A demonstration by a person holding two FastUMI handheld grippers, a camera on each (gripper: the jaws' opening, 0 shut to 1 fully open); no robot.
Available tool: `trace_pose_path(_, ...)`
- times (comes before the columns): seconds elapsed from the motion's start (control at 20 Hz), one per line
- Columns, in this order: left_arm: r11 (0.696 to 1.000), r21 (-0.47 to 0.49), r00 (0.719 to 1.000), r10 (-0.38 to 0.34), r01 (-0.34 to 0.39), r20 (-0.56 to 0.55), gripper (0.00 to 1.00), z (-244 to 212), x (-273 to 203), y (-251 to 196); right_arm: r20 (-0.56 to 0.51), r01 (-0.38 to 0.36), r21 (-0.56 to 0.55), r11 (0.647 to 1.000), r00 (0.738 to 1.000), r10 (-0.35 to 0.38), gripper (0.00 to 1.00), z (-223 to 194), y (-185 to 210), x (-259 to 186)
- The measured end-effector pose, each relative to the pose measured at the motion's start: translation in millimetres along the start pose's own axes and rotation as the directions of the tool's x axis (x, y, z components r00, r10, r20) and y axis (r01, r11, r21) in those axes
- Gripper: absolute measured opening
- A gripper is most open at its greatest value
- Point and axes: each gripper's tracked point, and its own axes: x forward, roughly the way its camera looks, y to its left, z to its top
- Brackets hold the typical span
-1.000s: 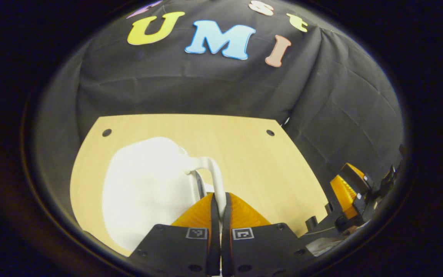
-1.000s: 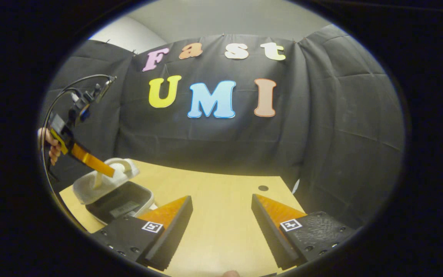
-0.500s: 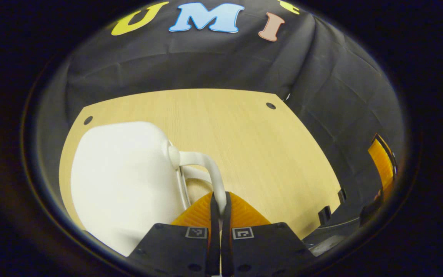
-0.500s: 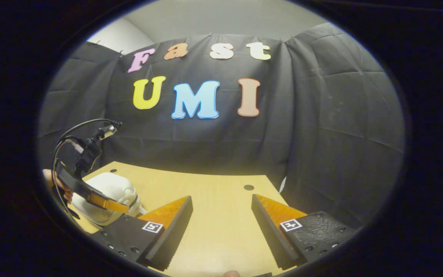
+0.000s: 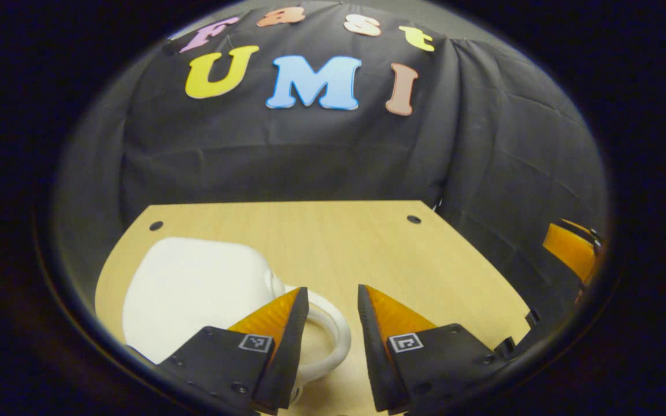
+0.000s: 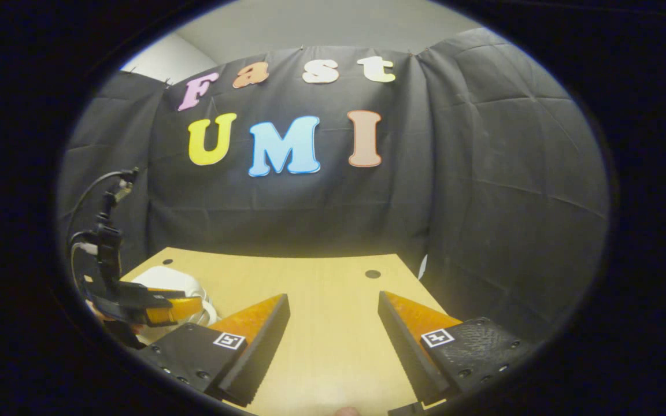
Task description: First open the suitcase, pack the skin care products into it, and then close the suitcase.
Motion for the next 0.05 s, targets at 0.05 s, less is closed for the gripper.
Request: trace_pose_path(0.05, 1.0, 0.0, 0.998, 0.011, -0.011, 0.055, 0.67, 11.5, -11.2, -2.2, 0.011, 0.017, -0.007, 1.0, 1.0, -0.017, 0.94, 3.3, -4.0, -3.4)
